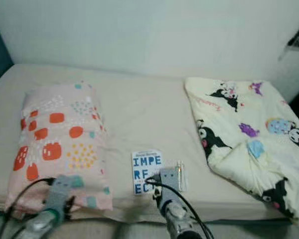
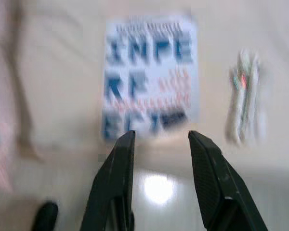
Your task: Clean up the room
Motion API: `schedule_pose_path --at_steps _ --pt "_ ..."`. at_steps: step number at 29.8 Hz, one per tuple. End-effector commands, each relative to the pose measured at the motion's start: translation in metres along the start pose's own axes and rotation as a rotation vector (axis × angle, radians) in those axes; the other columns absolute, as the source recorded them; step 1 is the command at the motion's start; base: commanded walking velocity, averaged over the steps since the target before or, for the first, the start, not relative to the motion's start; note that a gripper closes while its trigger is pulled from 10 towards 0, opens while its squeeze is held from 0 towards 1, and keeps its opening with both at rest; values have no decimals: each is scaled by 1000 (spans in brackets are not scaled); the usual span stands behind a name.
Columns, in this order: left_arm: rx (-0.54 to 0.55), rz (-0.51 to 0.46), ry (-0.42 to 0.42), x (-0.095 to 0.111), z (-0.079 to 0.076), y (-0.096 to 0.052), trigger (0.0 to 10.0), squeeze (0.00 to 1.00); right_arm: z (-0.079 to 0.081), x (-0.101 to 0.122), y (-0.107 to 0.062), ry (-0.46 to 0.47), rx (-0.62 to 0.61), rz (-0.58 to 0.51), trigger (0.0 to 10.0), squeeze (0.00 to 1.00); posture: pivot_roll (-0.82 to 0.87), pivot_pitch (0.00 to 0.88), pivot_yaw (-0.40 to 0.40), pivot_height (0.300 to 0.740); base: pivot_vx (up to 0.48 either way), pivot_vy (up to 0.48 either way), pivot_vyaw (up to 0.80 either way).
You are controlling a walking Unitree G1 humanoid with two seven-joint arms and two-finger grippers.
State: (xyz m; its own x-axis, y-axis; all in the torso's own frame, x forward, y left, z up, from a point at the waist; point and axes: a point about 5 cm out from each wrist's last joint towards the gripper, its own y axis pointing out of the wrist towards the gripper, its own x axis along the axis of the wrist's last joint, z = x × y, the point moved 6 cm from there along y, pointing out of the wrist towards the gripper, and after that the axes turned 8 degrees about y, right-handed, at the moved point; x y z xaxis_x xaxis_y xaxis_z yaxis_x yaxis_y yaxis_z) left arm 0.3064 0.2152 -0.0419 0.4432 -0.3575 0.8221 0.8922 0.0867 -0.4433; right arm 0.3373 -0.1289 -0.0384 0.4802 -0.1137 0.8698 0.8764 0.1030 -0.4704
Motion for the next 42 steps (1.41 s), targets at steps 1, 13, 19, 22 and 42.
schedule_pose_path --at_steps 1,13,19,22,42 --pt "58 -142 -34 36 7 -3 10000 0 12 5 -2 36 34 -57 10000 0 66 19 -10 740 0 0 0" --pt "130 -473 -11 131 12 -25 10000 0 40 55 -10 126 143 -302 10000 0 86 25 -26 740 0 0 0" --pt "142 -447 -20 136 12 -32 10000 0 43 61 -8 138 147 -303 10000 0 104 9 -35 740 0 0 0" --pt "132 -440 -22 137 10 -33 10000 0 44 63 -9 139 149 -308 10000 0 86 0 -25 740 0 0 0" --pt "74 -416 -18 143 1 -28 10000 0 29 64 -5 142 98 -283 10000 0 79 0 -29 740 0 0 0"
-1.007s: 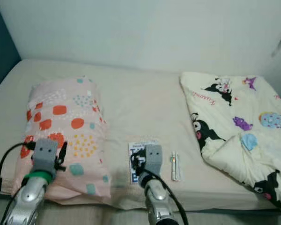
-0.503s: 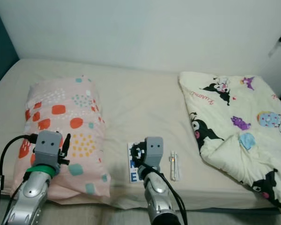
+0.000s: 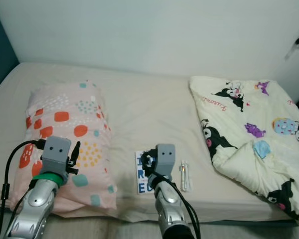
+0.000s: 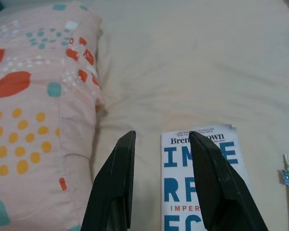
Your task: Clean up the room
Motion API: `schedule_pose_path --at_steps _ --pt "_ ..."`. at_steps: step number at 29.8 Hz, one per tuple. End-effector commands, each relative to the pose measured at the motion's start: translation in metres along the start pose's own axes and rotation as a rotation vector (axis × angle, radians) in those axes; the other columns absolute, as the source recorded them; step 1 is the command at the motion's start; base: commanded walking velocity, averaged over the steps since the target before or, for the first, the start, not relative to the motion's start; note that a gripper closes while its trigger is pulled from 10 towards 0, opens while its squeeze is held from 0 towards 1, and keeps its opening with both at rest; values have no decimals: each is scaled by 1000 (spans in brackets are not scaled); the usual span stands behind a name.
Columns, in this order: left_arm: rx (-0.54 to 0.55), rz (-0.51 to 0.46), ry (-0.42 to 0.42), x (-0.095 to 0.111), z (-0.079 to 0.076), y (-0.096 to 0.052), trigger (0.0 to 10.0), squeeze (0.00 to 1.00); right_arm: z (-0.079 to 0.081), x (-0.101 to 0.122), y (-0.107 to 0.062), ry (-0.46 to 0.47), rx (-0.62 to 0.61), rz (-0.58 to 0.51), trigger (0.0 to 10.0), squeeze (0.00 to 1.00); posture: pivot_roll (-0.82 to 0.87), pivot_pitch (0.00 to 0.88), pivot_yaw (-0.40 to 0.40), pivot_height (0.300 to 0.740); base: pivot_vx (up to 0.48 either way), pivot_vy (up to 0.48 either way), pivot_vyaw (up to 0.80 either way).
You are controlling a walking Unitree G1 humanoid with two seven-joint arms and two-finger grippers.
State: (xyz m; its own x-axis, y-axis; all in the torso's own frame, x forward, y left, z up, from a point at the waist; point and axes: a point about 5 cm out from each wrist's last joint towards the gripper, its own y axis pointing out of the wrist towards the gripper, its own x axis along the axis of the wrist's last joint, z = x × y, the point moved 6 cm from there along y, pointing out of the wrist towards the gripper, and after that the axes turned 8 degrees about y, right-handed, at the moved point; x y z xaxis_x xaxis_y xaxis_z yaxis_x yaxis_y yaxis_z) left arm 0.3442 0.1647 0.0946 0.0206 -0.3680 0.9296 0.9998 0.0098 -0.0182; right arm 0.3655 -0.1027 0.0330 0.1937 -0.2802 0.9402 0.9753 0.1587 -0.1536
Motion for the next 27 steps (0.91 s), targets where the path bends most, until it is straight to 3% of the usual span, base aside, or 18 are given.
schedule_pose_path --at_steps 1,5,27 --pt "-14 25 -10 -5 -4 1 10000 0 -7 -8 -3 12 -26 31 10000 0 79 0 -29 740 0 0 0" --pt "-16 37 -18 -6 -2 2 10000 0 -7 -9 -2 13 -25 36 10000 0 80 0 -23 740 0 97 0" --pt "-24 55 -3 -13 5 3 10000 0 -8 -13 -1 25 -34 60 10000 0 96 0 -21 740 0 480 0"
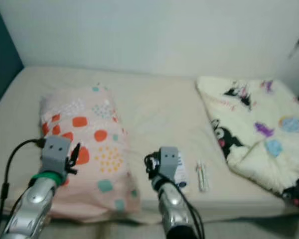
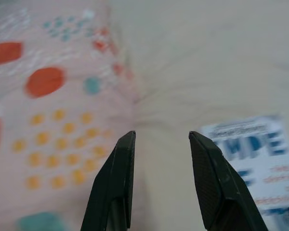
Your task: Clean up the room
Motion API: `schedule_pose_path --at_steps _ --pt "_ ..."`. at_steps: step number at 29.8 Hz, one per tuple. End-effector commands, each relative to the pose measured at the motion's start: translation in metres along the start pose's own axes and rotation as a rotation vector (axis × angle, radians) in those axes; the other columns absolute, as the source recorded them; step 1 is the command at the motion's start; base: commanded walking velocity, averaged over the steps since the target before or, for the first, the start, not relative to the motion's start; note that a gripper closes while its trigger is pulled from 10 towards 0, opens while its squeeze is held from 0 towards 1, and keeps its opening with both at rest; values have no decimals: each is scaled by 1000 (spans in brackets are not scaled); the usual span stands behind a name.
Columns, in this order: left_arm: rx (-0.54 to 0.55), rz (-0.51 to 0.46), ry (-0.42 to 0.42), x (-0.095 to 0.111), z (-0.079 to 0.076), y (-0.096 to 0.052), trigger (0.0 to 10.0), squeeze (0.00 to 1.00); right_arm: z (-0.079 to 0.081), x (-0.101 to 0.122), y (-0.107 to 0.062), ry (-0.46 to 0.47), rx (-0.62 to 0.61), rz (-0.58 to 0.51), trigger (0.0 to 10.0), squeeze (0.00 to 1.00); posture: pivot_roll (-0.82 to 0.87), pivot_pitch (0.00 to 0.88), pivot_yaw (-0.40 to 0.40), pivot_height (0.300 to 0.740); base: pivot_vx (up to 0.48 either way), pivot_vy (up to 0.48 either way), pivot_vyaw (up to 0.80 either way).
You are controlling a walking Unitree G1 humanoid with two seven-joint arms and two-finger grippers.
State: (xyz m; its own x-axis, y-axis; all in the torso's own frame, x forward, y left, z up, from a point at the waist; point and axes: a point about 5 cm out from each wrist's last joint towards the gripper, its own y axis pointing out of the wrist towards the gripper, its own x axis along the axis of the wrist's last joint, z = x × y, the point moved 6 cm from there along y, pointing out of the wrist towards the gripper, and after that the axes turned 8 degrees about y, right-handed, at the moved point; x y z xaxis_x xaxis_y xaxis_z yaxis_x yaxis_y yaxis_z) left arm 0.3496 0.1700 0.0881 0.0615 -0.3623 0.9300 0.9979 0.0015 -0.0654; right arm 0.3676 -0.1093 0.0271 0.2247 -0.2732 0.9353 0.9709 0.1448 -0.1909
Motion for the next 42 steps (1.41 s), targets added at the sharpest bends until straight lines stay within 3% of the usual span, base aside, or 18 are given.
schedule_pose_path --at_steps 1,5,14,16,19,37,42 --pt "-3 19 1 -7 2 -2 10000 0 1 -10 -3 28 -10 29 10000 0 97 0 -17 740 0 409 0" --pt "-16 84 32 -17 5 -1 10000 0 0 -10 -3 32 -13 30 10000 0 99 0 -13 740 0 -138 0" --pt "26 141 -1 -27 15 -2 10000 0 -2 -10 -2 38 -20 30 10000 0 101 2 -10 740 0 -478 0" --pt "54 151 -48 -29 17 -1 10000 0 -3 -9 -2 39 -21 29 10000 0 102 0 -12 740 0 0 0" --pt "50 175 -33 -31 16 0 10000 0 -2 -9 -1 39 -18 31 10000 0 105 0 -17 740 0 0 0" --pt "53 120 12 -17 15 2 10000 0 5 -7 6 59 19 66 10000 0 111 0 -31 740 0 0 0" --pt "54 111 12 -14 16 3 10000 0 6 -6 7 68 20 67 10000 0 113 0 -34 722 0 0 0"
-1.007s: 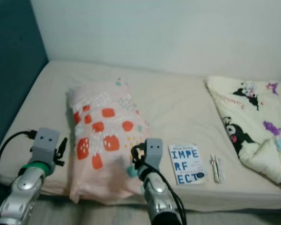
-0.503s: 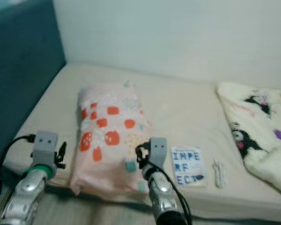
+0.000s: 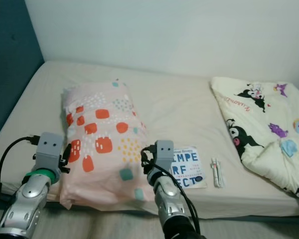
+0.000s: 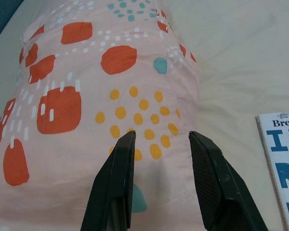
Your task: Clean up the room
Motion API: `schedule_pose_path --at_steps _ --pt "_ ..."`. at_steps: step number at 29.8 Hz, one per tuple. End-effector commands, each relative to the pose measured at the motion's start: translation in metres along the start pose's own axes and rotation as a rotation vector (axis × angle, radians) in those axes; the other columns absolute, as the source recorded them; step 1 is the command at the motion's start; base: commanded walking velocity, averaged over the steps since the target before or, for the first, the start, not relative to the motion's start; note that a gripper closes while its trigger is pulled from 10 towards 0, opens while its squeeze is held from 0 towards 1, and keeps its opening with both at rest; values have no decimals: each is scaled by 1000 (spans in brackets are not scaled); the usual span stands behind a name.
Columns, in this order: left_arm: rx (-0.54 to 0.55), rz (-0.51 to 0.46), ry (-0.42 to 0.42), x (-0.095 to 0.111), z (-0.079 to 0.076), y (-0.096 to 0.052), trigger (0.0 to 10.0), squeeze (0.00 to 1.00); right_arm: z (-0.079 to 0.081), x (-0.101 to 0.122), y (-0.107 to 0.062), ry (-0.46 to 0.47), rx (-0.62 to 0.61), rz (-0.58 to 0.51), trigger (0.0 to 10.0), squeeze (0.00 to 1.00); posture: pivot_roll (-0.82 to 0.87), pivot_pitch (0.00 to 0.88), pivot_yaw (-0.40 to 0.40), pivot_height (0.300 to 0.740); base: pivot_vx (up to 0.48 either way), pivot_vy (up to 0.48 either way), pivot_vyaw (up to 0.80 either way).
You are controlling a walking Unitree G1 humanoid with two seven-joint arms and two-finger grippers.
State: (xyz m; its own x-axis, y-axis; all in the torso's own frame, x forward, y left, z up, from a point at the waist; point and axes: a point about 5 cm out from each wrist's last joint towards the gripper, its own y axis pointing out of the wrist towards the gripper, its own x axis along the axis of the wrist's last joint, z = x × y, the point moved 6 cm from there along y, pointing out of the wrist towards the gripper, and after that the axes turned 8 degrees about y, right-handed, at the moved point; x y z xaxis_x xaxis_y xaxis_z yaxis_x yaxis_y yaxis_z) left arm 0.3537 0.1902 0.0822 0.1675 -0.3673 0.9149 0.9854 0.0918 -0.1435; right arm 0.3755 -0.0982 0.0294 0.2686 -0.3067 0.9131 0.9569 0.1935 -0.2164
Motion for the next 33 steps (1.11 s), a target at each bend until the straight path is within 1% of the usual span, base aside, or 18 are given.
schedule_pose_path --at_steps 1,4,5,16,17,26,33 --pt "1 2 2 -1 -1 -1 10000 0 -5 -7 -1 28 -19 25 10000 0 113 0 -34 717 0 0 0" --pt "3 -2 3 0 0 0 10000 0 -4 -6 -1 32 -17 24 10000 0 114 0 -34 707 0 0 0" --pt "1 -3 5 1 0 0 10000 0 -4 -5 0 34 -16 22 10000 0 110 0 -29 697 0 0 0" --pt "-4 -2 14 1 -1 0 10000 0 -4 -5 0 39 -17 22 10000 0 114 0 -32 662 0 0 0" --pt "-1 0 17 0 0 0 10000 0 -3 -5 0 40 -15 21 10000 0 113 0 -32 652 0 0 0" --pt "17 -7 30 2 5 1 10000 0 -3 -3 0 44 -13 14 10000 0 113 0 -32 617 0 0 0" --pt "44 -12 52 1 11 0 10000 0 -1 0 2 47 -3 6 10000 0 115 0 -32 617 0 0 0"
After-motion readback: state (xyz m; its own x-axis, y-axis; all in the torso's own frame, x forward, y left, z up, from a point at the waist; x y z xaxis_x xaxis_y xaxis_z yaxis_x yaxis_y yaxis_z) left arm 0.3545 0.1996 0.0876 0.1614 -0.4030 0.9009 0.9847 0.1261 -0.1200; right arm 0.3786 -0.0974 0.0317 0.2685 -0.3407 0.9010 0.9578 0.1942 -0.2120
